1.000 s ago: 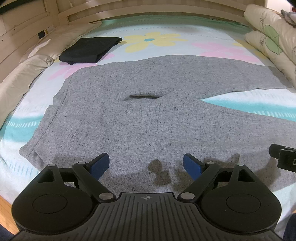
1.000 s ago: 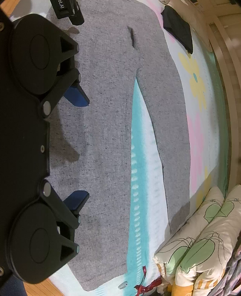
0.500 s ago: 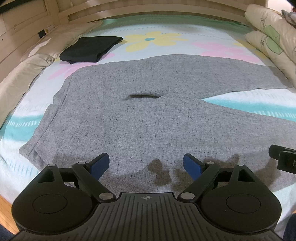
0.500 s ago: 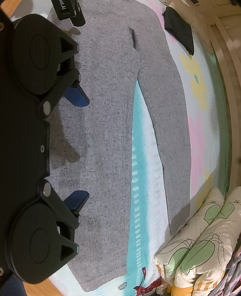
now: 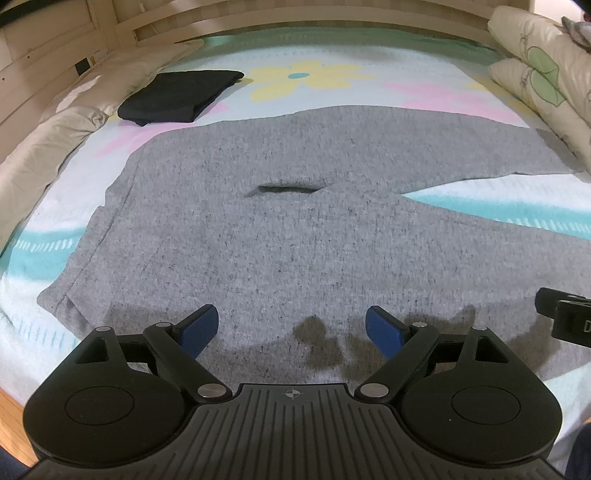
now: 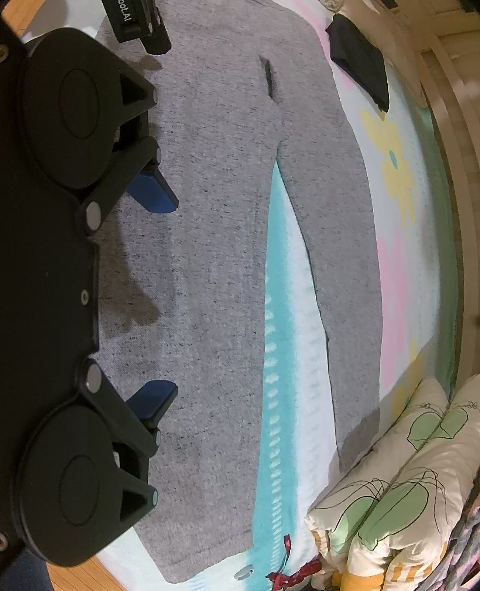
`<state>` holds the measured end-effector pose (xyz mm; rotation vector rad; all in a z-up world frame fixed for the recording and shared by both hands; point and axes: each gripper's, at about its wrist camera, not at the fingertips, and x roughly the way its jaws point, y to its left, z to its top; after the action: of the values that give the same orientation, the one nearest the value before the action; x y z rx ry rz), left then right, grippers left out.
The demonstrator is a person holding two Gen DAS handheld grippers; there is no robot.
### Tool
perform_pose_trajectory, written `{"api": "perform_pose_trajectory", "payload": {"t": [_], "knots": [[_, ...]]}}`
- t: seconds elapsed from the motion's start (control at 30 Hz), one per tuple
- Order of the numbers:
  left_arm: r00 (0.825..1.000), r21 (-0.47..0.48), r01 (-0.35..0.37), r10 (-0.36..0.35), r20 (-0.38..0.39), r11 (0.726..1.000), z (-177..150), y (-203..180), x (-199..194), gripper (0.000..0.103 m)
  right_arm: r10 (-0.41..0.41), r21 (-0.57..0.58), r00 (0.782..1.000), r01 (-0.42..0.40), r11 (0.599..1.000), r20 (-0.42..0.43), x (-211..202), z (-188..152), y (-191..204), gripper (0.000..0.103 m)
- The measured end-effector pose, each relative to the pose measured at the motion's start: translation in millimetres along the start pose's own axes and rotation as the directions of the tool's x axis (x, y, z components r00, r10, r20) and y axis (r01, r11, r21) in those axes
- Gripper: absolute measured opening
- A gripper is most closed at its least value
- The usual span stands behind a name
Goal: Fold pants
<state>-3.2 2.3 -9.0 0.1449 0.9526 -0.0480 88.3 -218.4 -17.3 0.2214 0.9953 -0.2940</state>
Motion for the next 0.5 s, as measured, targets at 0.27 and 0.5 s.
{"api": "perform_pose_trajectory", "payload": {"t": [0.27, 0.5], "knots": [[1.000, 0.000, -0.004, 0.004, -0.013, 1.000, 2.1, -2.0, 2.3, 0.087, 0.008, 0.008, 1.000, -0.008, 1.000, -0.005, 0.2, 0.4, -0.1, 0.097], [1.000, -0.001, -0.015, 0.015, -0.020, 1.000, 3.0, -3.0, 5.3, 0.087, 0.022, 0.021, 1.000, -0.022, 1.000, -0.009, -0.3, 1.1, -0.2, 0.097]]}}
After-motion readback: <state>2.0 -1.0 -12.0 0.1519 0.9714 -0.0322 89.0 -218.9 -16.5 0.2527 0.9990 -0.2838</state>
